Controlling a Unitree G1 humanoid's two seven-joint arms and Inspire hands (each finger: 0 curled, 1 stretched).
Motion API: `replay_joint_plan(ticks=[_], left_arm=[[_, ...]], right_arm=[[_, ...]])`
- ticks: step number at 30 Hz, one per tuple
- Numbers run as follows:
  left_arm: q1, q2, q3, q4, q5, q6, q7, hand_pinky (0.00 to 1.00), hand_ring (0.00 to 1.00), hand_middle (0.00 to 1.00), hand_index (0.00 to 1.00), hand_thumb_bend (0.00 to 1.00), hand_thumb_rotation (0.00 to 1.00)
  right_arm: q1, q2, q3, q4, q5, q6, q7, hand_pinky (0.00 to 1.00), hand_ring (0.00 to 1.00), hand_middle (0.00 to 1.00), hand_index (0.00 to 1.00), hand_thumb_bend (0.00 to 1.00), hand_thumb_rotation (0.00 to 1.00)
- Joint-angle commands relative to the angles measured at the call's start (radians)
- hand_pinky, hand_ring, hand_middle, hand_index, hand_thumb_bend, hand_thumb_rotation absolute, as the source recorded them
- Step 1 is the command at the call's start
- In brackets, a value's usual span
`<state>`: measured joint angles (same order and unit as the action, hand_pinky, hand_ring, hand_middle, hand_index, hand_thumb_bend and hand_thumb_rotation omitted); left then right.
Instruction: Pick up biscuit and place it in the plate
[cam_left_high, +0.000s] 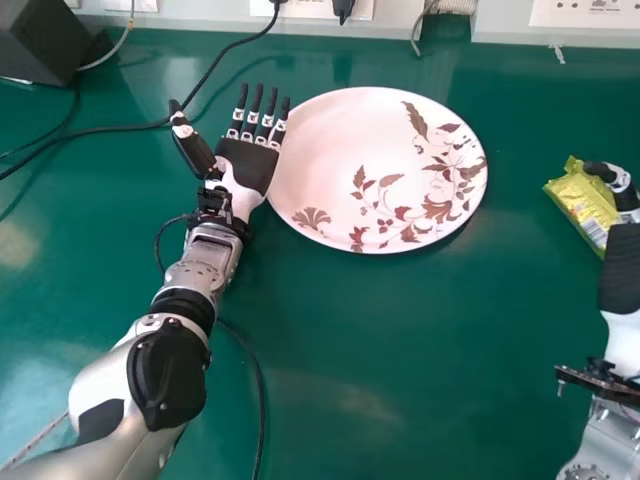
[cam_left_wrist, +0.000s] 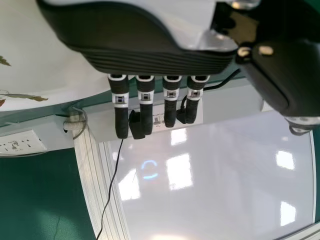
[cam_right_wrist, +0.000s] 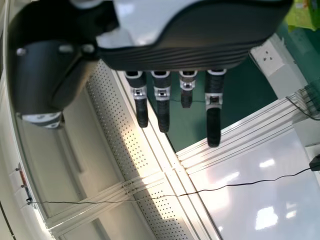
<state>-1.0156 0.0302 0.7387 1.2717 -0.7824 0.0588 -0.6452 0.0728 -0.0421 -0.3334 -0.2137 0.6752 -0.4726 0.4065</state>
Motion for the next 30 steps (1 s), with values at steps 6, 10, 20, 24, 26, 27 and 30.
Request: replay_joint_plan(ticks=[6, 10, 20, 24, 26, 27, 30], left_arm=[[-0.002, 0.021, 0.000, 0.025, 0.034, -0.010, -0.030, 0.74, 0.87, 0.94, 0.95, 0.94, 0.48], [-0.003, 0.023, -0.004, 0.030, 0.050, -0.032, -0.018, 0.75, 0.88, 0.95, 0.97, 0.93, 0.48], [-0.004, 0.024, 0.003, 0.036, 0.067, -0.041, -0.033, 0.91, 0.93, 1.00, 1.00, 0.84, 0.47], [-0.005, 0.025, 0.001, 0.037, 0.075, -0.051, -0.027, 0.86, 0.92, 1.00, 1.00, 0.85, 0.50], [-0.005, 0.026, 0.000, 0.039, 0.080, -0.054, -0.023, 0.82, 0.91, 0.99, 1.00, 0.84, 0.51], [-0.005, 0.027, -0.001, 0.039, 0.081, -0.055, -0.020, 0.80, 0.90, 0.99, 1.00, 0.82, 0.51], [-0.006, 0.028, 0.002, 0.039, 0.085, -0.059, -0.011, 0.76, 0.89, 0.98, 1.00, 0.82, 0.52]], right_arm=[[-0.014, 0.005, 0.010, -0.001, -0.024, 0.011, -0.006, 0.53, 0.72, 0.81, 0.83, 0.83, 0.22], [-0.002, 0.009, 0.019, -0.052, -0.115, 0.008, -0.063, 0.53, 0.70, 0.77, 0.80, 0.82, 0.30], [0.039, -0.004, 0.017, -0.222, -0.464, 0.070, -0.277, 0.55, 0.71, 0.78, 0.80, 0.85, 0.28], [0.036, -0.006, 0.015, -0.276, -0.616, 0.103, -0.354, 0.56, 0.71, 0.78, 0.80, 0.85, 0.29], [0.036, -0.012, 0.009, -0.308, -0.704, 0.126, -0.389, 0.56, 0.70, 0.77, 0.80, 0.85, 0.30], [0.039, -0.015, 0.005, -0.327, -0.747, 0.144, -0.405, 0.55, 0.70, 0.77, 0.80, 0.85, 0.29], [0.049, -0.032, -0.009, -0.397, -0.877, 0.213, -0.433, 0.56, 0.70, 0.77, 0.79, 0.86, 0.28]])
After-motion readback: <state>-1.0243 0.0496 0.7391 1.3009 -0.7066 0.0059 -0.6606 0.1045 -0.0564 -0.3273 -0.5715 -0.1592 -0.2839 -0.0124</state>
